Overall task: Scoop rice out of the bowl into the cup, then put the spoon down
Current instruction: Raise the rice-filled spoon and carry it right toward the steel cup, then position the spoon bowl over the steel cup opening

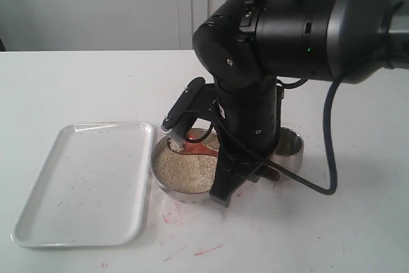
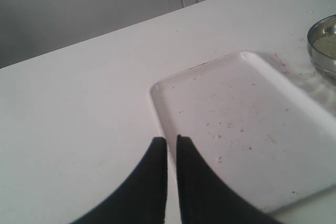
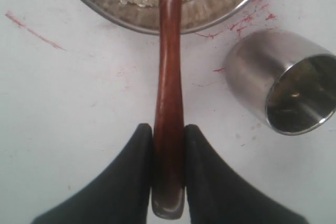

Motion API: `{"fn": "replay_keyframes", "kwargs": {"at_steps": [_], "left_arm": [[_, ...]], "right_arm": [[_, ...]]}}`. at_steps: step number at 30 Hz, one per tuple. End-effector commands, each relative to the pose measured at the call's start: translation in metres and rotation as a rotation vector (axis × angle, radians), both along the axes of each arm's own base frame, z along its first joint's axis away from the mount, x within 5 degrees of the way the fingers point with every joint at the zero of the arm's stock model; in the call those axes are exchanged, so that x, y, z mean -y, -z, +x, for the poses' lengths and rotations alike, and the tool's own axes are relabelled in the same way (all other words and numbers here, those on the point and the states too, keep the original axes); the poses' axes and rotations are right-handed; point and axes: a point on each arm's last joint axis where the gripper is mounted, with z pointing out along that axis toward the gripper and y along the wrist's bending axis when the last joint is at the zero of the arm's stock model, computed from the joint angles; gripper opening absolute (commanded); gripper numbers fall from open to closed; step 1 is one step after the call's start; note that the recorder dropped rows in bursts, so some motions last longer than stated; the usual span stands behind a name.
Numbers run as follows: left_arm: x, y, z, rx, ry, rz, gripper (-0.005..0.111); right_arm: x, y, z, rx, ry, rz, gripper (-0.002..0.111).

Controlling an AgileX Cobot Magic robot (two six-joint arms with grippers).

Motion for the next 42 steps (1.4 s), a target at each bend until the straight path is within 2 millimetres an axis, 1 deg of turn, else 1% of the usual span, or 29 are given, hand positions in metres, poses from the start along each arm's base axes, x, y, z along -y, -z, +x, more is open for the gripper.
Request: {"fn": "replay_keyframes", "kwargs": {"at_steps": [1,3,6,10,12,13,16,21,24,28,33,42], "left_arm": [[0.0,-0.001,0.0,0.005,-0.001,-0.005,0.014],[0.0,-0.001,0.0,0.005,-0.001,-0.005,0.014],[0.0,-0.001,0.0,0.005,-0.001,-0.005,0.014],[0.0,-0.001,0.0,0.005,-0.001,-0.005,0.014],[0.0,-0.001,0.0,0.005,-0.001,-0.005,0.014],[0.0,-0.001,0.0,0.005,-0.001,-0.005,0.014],[0.0,-0.001,0.0,0.005,-0.001,-0.005,0.014],[0.0,-0.001,0.0,0.005,-0.001,-0.005,0.014],[0.0,-0.001,0.0,0.005,-0.001,-0.005,0.014],[0.0,-0.001,0.0,0.005,-0.001,-0.005,0.014],[0.0,-0.001,0.0,0.005,-0.001,-0.005,0.014],[0.0,-0.001,0.0,0.005,-0.001,-0.005,0.014]], "right_arm": [[0.015,-0.009,0.007,0.026,0.037,-0.001,0.0],[0.027,-0.013,0.012,0.036,0.076,0.008,0.0],[0.039,-0.022,0.014,0.057,0.113,0.025,0.0],[0.048,-0.028,0.016,0.073,0.13,0.029,0.0],[0.058,-0.032,0.019,0.083,0.157,0.036,0.0],[0.063,-0.036,0.019,0.093,0.172,0.044,0.0],[0.069,-0.043,0.018,0.111,0.18,0.053,0.0],[0.091,-0.054,0.015,0.138,0.23,0.064,0.0],[0.103,-0.048,0.009,0.118,0.255,0.045,0.0],[0.11,-0.042,0.002,0.099,0.266,0.031,0.0],[0.122,-0.038,-0.01,0.115,0.245,-0.047,0.0],[0.129,-0.027,-0.025,0.083,0.238,-0.09,0.0]]}}
